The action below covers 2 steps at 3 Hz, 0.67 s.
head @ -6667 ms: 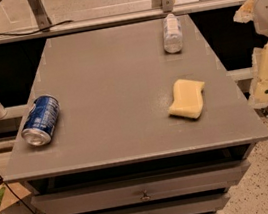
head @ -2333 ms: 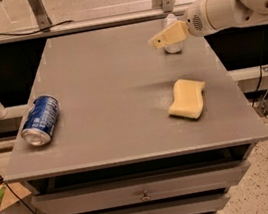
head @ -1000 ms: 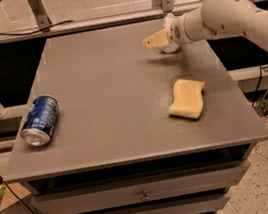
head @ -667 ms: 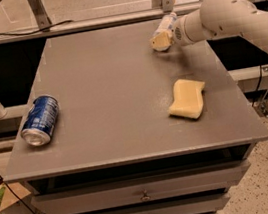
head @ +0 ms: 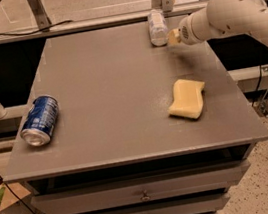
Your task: Move blue plastic bottle near pepsi can
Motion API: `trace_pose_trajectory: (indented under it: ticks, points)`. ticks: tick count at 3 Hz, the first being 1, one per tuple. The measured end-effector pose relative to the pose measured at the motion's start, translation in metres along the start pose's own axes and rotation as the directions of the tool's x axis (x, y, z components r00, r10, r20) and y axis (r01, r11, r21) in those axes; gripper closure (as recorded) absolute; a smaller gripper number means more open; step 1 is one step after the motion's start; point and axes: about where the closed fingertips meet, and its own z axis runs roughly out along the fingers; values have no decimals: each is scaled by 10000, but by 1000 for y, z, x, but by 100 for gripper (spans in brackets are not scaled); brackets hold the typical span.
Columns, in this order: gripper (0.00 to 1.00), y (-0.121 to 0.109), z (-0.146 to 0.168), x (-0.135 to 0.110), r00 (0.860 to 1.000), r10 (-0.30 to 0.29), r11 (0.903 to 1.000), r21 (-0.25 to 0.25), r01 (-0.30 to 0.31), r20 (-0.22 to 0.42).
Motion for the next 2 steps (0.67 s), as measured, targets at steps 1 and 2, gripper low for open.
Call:
trace_pose_trajectory:
  ticks: [1, 2]
  points:
    - [100, 13, -12, -3, 9984, -563, 9976, -412, 562, 0]
    - [100, 52, -29, -5, 9875, -1575, 9773, -1427, 1567, 59]
